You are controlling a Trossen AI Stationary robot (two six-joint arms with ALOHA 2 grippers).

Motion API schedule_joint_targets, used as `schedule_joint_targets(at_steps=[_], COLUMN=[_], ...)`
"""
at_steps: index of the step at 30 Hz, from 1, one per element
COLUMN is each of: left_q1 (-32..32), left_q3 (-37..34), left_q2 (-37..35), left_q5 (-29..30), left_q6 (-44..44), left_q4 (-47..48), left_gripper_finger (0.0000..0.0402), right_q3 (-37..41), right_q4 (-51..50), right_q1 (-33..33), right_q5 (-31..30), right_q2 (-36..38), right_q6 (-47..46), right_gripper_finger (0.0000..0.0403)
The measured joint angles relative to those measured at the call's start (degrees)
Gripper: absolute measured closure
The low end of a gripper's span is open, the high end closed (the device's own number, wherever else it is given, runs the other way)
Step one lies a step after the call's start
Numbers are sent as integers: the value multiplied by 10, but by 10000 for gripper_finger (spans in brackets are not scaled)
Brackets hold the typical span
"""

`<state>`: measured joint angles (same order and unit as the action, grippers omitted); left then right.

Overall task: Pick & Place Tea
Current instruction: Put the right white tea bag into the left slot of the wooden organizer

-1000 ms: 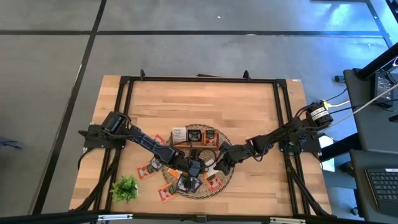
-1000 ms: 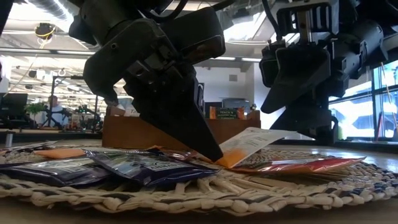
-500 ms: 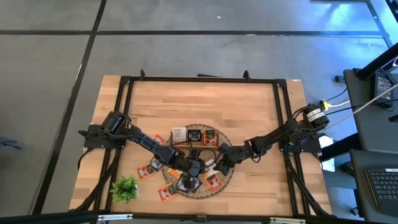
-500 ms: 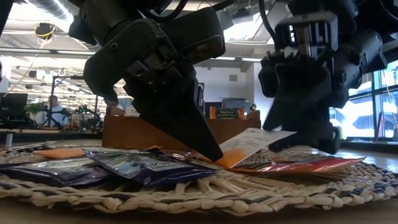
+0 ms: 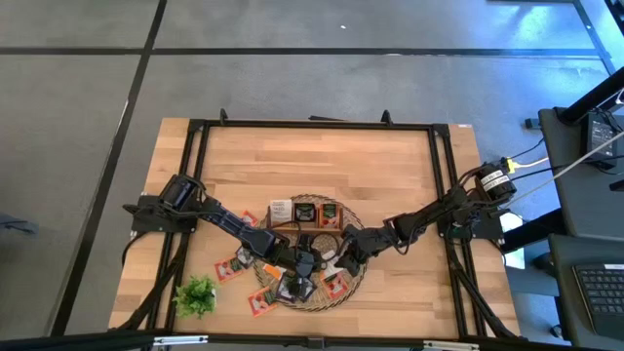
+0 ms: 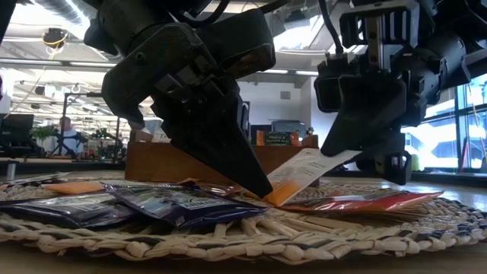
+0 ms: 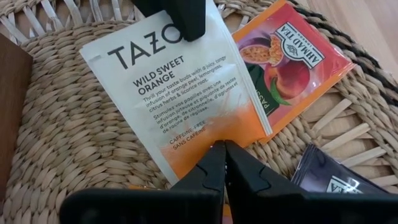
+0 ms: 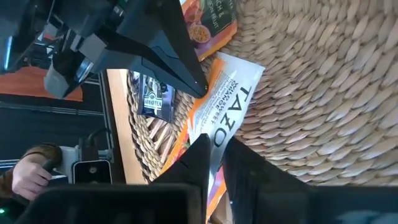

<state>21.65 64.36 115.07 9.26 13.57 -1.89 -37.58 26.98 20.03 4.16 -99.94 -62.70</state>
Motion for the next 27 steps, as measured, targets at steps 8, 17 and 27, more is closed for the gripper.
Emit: schedule_joint_targets(at_steps=[8, 17, 27], left_q1=[-1, 0, 7], left_q3=[-2, -1, -1], left_q2=[-42, -181, -316], left_q5=[-43, -40, 158], left_q6=[2, -33, 60], left_q4=[18, 123, 429], left_gripper_finger=[400, 400, 400], right_q3=[0, -41, -276], right_q4=[7, -59, -498], right_q1=[0, -3, -66], right_q5=[10, 46, -25], right_q2=[4, 64, 97], right_q6=[43, 149, 381], right_gripper_finger=[396, 399, 398])
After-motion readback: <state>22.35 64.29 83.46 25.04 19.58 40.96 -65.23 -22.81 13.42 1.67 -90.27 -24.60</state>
